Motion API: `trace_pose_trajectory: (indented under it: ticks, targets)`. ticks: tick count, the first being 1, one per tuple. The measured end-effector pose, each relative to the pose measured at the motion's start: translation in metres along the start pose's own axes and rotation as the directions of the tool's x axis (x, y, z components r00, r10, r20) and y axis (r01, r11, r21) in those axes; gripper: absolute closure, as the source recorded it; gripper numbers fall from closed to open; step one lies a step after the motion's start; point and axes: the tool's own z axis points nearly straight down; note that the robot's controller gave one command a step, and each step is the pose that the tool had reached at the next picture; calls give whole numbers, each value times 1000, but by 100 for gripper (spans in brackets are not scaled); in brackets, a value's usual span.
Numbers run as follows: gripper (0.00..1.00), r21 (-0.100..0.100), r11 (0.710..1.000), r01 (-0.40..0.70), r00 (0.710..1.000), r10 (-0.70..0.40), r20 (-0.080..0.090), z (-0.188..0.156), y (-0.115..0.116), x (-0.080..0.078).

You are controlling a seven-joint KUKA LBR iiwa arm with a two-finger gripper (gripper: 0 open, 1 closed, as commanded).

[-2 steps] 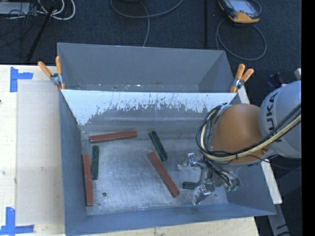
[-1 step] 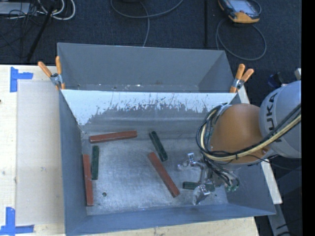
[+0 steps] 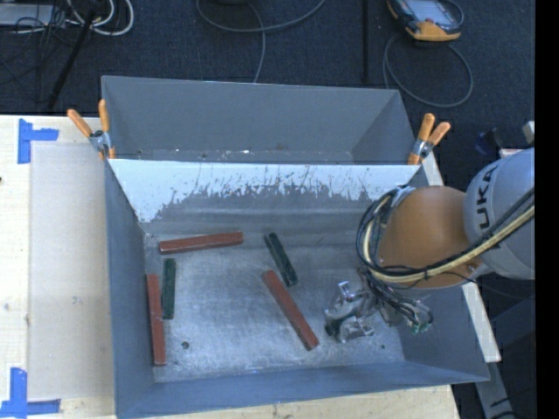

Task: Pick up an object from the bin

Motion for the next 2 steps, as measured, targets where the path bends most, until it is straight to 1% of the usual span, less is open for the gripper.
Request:
trace_pose_trajectory:
  ticks: [1,2]
  targets:
    - [100,0,1000,0,1000,0,0,0,0,0]
    - [100,-1,997,77,997,-77,-8,-180,-7,-25]
